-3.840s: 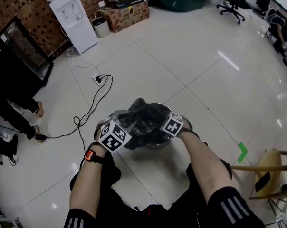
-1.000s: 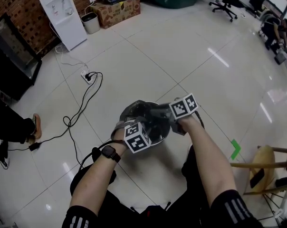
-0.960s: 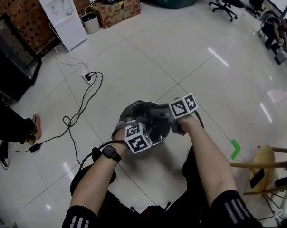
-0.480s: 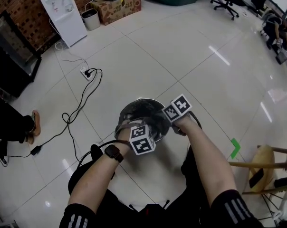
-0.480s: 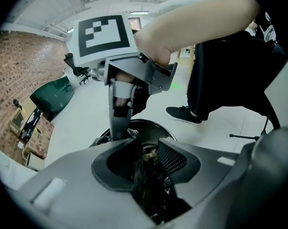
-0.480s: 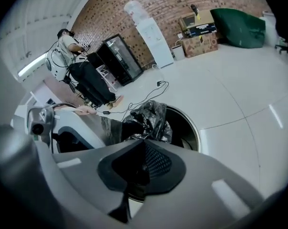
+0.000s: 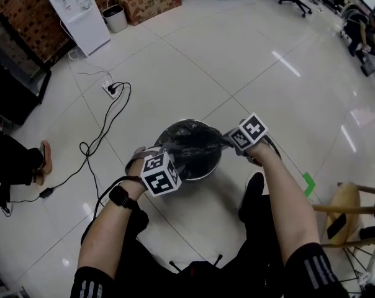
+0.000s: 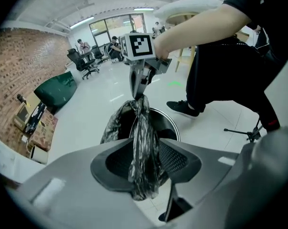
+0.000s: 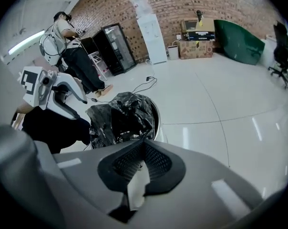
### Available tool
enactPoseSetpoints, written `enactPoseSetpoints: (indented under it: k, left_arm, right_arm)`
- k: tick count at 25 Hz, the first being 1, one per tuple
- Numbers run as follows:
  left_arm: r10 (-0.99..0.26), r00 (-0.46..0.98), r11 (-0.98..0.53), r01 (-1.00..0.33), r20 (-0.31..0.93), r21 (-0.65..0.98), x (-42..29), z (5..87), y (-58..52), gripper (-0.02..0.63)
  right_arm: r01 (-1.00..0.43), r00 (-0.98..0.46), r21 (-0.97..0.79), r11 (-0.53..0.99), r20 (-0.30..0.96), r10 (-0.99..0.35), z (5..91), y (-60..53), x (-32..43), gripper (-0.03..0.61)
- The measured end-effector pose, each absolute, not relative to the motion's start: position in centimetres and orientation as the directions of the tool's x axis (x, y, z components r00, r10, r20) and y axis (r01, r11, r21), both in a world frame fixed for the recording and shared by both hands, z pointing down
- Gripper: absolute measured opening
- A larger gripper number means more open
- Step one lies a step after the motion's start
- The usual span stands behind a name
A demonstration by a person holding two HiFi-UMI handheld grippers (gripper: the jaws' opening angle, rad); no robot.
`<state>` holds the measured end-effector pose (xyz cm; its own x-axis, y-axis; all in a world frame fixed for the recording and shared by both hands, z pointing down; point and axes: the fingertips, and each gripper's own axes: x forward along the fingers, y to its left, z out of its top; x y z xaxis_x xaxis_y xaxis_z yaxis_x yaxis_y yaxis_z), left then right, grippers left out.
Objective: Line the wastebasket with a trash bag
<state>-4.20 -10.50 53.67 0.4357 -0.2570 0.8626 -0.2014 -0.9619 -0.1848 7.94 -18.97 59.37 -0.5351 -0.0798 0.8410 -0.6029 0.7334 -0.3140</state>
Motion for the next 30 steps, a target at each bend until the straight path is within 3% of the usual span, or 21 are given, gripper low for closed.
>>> enactPoseSetpoints:
  k: [5, 10, 14, 18, 20, 26, 30]
  left_arm:
    - [-0.251, 0.330, -0.963, -0.178, 0.910, -0.201, -7.0, 56.4, -10.3, 0.201]
    - [-0.260, 0.301, -0.961, -0.170, 0.918, -0.217, -7.3, 58.9, -10.8, 0.200]
    - [-0.311, 0.319, -0.945, -0.203, 0.895, -0.256, -6.6, 59.3, -11.6, 0.009]
    - [-0.337, 0.397, -0.937, -0.227, 0.854, -0.265, -4.6, 57.4, -12.1, 0.003]
    - [-0.363, 0.424, -0.931, -0.199, 0.830, -0.306, -3.4, 56.6, -12.1, 0.002]
    - [-0.273, 0.390, -0.957, -0.017, 0.879, -0.290, -2.4, 59.3, -9.2, 0.002]
    - [-0.237, 0.349, -0.953, 0.096, 0.907, -0.286, -2.3, 60.9, -6.7, 0.001]
  right_arm:
    - [-0.559, -0.498, -0.295, 0.775, 0.867, -0.029, 59.3, -17.8, 8.9, 0.006]
    - [-0.533, -0.433, -0.238, 0.812, 0.901, -0.020, 59.4, -17.5, 10.0, 0.006]
    - [-0.504, -0.428, -0.243, 0.829, 0.904, 0.005, 58.6, -16.8, 10.6, 0.006]
    - [-0.447, -0.397, -0.203, 0.871, 0.918, 0.010, 57.4, -16.2, 11.0, 0.023]
    - [-0.418, -0.382, -0.141, 0.897, 0.924, -0.033, 56.5, -16.5, 11.0, 0.111]
    - [-0.314, -0.428, -0.026, 0.949, 0.896, -0.118, 52.1, -16.6, 8.7, 0.127]
    - [-0.143, -0.469, -0.086, 0.986, 0.883, 0.009, 52.5, -13.1, 5.0, 0.130]
